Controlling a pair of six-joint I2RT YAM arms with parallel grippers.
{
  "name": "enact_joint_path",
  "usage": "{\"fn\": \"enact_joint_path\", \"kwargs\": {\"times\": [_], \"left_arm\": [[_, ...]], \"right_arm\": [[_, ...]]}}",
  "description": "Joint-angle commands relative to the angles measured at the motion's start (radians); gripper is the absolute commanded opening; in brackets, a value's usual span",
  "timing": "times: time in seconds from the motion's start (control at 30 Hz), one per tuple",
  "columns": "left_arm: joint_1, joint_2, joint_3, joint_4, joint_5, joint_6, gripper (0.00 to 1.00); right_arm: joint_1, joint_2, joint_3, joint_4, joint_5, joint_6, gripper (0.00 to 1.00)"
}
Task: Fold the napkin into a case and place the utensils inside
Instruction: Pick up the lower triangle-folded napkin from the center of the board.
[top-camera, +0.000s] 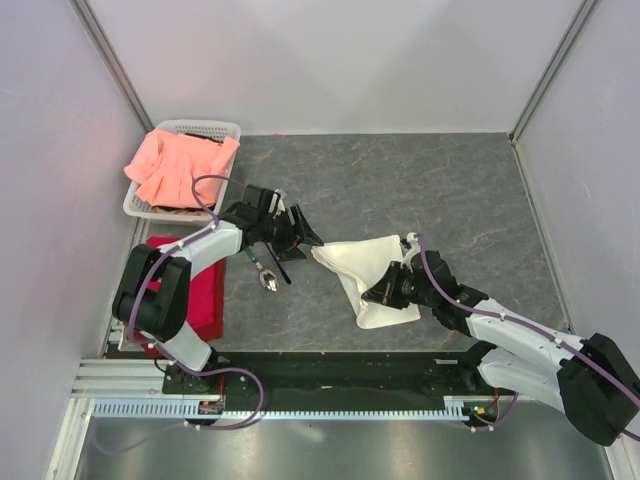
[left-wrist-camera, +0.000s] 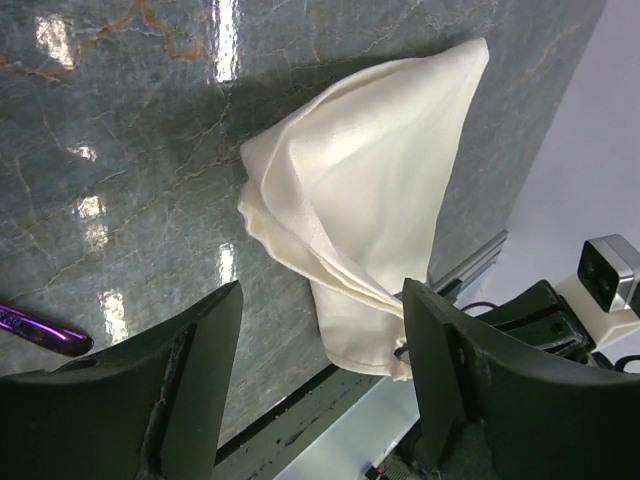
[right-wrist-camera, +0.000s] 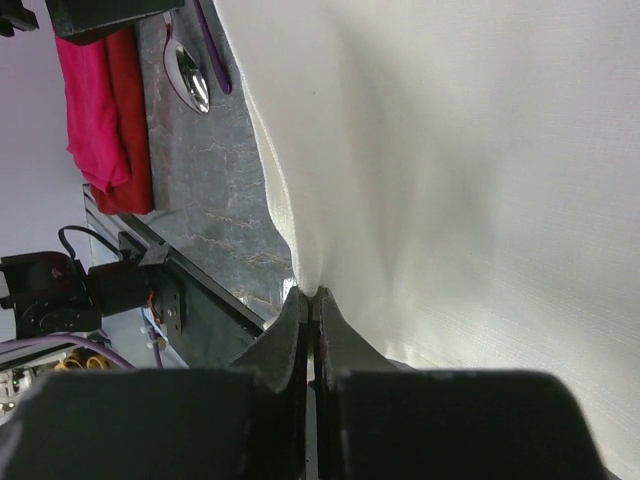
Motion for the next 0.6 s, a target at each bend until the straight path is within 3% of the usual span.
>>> {"fn": "enact_joint_path", "kwargs": {"times": [0.0, 0.57], "left_arm": [[-0.022, 0.032, 0.065, -0.022, -0.082, -0.004, 0.74], [-0.036, 0.231, 0.193, -0.013, -0.053, -0.004, 0.71]], "right_arm": [[-0.042, -0.042, -0.022, 0.049, -0.063, 0.005, 0.00], [-0.096, -0.058, -0.046, 0.064, -0.126, -0.010, 0.00]]}}
